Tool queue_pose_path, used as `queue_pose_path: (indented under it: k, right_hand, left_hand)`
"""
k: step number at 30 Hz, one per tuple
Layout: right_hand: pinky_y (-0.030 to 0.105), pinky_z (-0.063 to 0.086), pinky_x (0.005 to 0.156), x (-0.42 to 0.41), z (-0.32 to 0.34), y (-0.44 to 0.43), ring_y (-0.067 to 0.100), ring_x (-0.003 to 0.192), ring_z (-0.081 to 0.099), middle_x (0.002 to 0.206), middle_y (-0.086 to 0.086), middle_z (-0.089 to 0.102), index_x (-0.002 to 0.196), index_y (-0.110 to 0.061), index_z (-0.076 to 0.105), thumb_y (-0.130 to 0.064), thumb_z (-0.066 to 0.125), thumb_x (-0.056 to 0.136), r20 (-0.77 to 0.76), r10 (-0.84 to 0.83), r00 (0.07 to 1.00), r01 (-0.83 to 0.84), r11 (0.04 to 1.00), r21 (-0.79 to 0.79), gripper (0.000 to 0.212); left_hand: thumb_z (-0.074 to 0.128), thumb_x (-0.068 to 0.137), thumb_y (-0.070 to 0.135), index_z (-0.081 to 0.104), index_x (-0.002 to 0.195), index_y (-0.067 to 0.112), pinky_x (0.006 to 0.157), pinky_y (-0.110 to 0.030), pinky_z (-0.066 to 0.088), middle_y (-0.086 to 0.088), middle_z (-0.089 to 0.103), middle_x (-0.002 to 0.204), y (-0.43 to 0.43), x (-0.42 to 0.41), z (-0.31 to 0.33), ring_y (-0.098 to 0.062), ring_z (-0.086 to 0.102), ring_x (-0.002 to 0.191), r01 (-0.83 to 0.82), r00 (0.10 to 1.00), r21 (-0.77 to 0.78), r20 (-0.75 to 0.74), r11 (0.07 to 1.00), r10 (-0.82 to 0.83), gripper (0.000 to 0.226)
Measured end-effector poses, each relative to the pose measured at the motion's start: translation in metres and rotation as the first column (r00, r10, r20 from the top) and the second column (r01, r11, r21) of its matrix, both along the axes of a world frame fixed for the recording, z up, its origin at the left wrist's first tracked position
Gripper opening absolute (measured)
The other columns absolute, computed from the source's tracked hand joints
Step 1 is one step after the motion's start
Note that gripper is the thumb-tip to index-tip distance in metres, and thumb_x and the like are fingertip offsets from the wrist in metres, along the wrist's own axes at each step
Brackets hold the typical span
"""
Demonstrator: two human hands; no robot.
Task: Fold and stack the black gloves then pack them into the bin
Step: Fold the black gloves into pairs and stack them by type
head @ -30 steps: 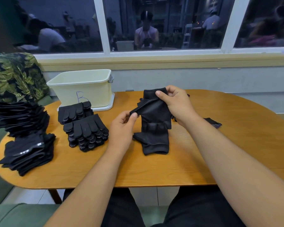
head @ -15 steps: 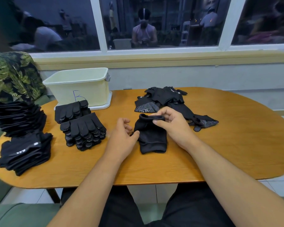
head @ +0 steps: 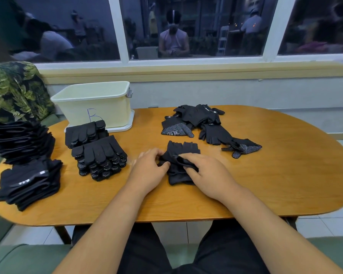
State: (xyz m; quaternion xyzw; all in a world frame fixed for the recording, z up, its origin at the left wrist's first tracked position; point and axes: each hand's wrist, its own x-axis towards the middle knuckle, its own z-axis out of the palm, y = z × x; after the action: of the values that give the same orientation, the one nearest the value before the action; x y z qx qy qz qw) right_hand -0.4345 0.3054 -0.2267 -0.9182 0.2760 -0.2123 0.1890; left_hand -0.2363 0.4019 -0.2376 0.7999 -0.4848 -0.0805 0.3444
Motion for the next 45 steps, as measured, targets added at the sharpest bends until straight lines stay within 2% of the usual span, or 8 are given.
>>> queue_pose_path:
  k: [9, 14, 19, 27, 32, 36, 40, 45]
  right_hand:
    - [0.028, 0.032, 0.121, -0.004, -0.003, 0.016, 0.008, 0.149, 0.043, 0.158, -0.013, 0.053, 0.159, -0.037, 0.046, -0.03, 0.047, 0.11, -0.103, -0.027, 0.994, 0.015, 0.993, -0.12, 0.05]
    - [0.032, 0.04, 0.115, -0.003, -0.005, 0.014, 0.012, 0.142, 0.051, 0.151, -0.011, 0.06, 0.157, -0.038, 0.048, -0.033, 0.045, 0.112, -0.07, -0.046, 0.997, 0.04, 0.996, -0.075, 0.046]
    - [0.033, 0.049, 0.101, -0.005, -0.005, 0.014, 0.012, 0.125, 0.059, 0.137, -0.012, 0.067, 0.152, -0.04, 0.048, -0.035, 0.046, 0.112, -0.022, -0.045, 0.999, 0.044, 0.999, -0.029, 0.041]
    - [0.028, 0.037, 0.12, -0.011, -0.006, 0.019, 0.008, 0.149, 0.045, 0.158, -0.011, 0.055, 0.151, -0.028, 0.06, -0.031, 0.053, 0.101, -0.098, -0.002, 0.995, -0.011, 0.991, -0.13, 0.05]
    - [0.034, 0.054, 0.101, -0.013, 0.0, 0.023, 0.009, 0.125, 0.062, 0.133, -0.012, 0.071, 0.136, -0.03, 0.067, -0.045, 0.054, 0.102, -0.137, 0.022, 0.99, -0.038, 0.993, -0.116, 0.04]
    - [0.036, 0.051, 0.105, -0.013, -0.001, 0.023, 0.005, 0.124, 0.062, 0.128, -0.01, 0.074, 0.126, -0.028, 0.075, -0.056, 0.036, 0.111, -0.058, 0.014, 0.998, -0.014, 1.0, 0.005, 0.05]
    - [0.039, 0.054, 0.097, -0.01, -0.006, 0.016, 0.006, 0.11, 0.067, 0.117, -0.01, 0.077, 0.117, -0.027, 0.078, -0.055, 0.027, 0.113, -0.001, -0.034, 0.999, 0.034, 0.997, 0.069, 0.059]
    - [0.028, 0.049, 0.107, -0.008, -0.005, 0.005, -0.001, 0.125, 0.06, 0.135, -0.019, 0.071, 0.126, -0.034, 0.079, -0.045, 0.053, 0.107, 0.007, -0.032, 0.999, 0.031, 0.996, 0.082, 0.033]
  left_hand:
    - [0.065, 0.101, 0.03, 0.062, 0.096, 0.035, 0.086, -0.039, 0.052, 0.015, 0.069, 0.101, -0.001, 0.001, -0.001, -0.011, 0.064, 0.102, -0.036, 0.991, -0.133, -0.136, 0.99, 0.017, 0.008]
    - [0.065, 0.102, 0.032, 0.059, 0.102, 0.033, 0.082, -0.032, 0.043, 0.017, 0.061, 0.106, 0.006, -0.003, 0.005, -0.011, 0.059, 0.107, -0.064, 0.993, -0.189, -0.109, 0.98, 0.044, 0.006]
    - [0.08, 0.085, 0.043, 0.052, 0.115, 0.038, 0.09, -0.036, 0.049, 0.02, 0.055, 0.102, 0.013, -0.016, -0.003, -0.007, 0.053, 0.104, 0.057, 0.998, -0.119, 0.029, 0.991, -0.054, 0.042]
    - [0.082, 0.082, 0.054, 0.043, 0.14, 0.039, 0.099, -0.043, 0.051, 0.017, 0.058, 0.1, 0.011, -0.013, -0.006, -0.011, 0.056, 0.107, 0.027, 0.999, -0.065, -0.042, 0.998, -0.03, 0.072]
    - [0.065, 0.093, 0.048, 0.058, 0.137, 0.042, 0.103, -0.045, 0.047, 0.02, 0.051, 0.104, 0.012, -0.011, -0.007, -0.012, 0.048, 0.109, 0.097, 0.991, -0.004, 0.094, 0.995, -0.096, 0.045]
    - [0.056, 0.103, 0.024, 0.065, 0.125, 0.027, 0.104, -0.038, 0.045, 0.013, 0.054, 0.115, 0.013, -0.012, -0.005, -0.013, 0.048, 0.118, -0.004, 0.998, -0.123, 0.063, 0.992, 0.012, 0.025]
    - [0.052, 0.109, 0.035, 0.068, 0.118, 0.029, 0.102, -0.024, 0.038, 0.019, 0.059, 0.121, 0.02, -0.023, 0.007, -0.004, 0.047, 0.122, 0.206, 0.967, -0.25, 0.201, 0.946, -0.157, 0.019]
    - [0.046, 0.106, 0.058, 0.072, 0.116, 0.035, 0.108, -0.043, 0.046, 0.024, 0.062, 0.126, 0.016, -0.021, 0.002, -0.003, 0.053, 0.122, 0.19, 0.979, -0.045, 0.083, 0.981, -0.186, 0.036]
